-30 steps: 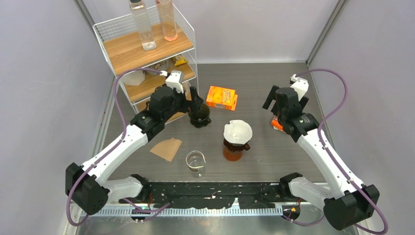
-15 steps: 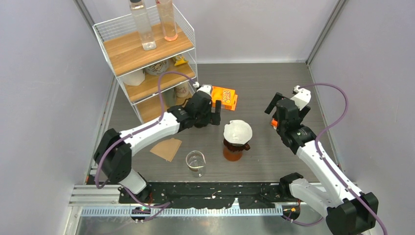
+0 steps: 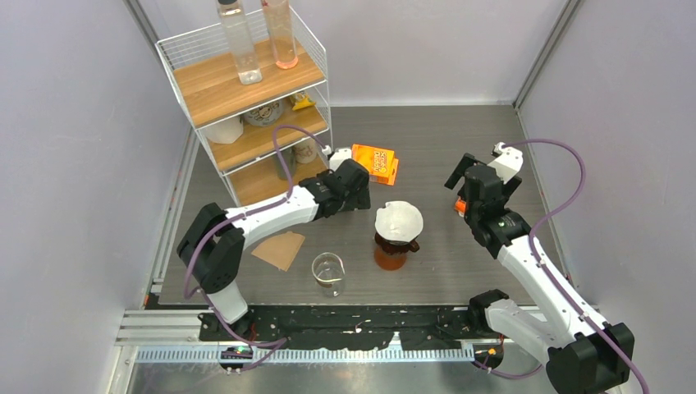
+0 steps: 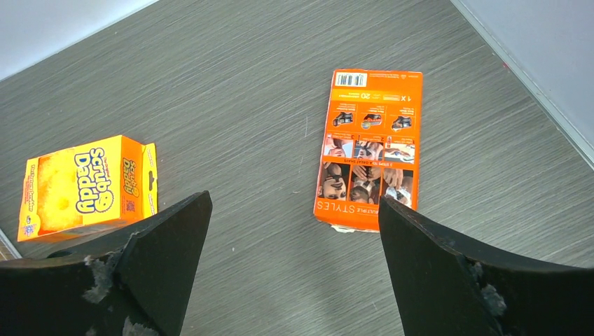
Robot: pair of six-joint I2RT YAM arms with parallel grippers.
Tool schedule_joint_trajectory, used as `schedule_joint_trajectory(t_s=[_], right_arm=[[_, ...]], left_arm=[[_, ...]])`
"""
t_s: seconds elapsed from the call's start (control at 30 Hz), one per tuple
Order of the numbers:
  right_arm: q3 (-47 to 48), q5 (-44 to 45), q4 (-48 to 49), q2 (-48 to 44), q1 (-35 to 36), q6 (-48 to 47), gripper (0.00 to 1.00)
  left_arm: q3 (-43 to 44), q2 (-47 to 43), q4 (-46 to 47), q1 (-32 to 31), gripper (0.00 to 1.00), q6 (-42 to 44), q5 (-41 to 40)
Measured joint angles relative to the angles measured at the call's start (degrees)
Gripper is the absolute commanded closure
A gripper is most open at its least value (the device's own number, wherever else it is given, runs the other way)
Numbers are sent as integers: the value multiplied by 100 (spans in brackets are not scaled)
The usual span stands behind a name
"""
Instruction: Place the coffee filter in the dripper
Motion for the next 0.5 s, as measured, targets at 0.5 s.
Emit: schedule_joint_trajectory(t_s=[0.5], right_arm=[[-22,-81,22,103,-20,-59,5]], left_arm=[[-173,391,243,-133,24,-776,-1132]])
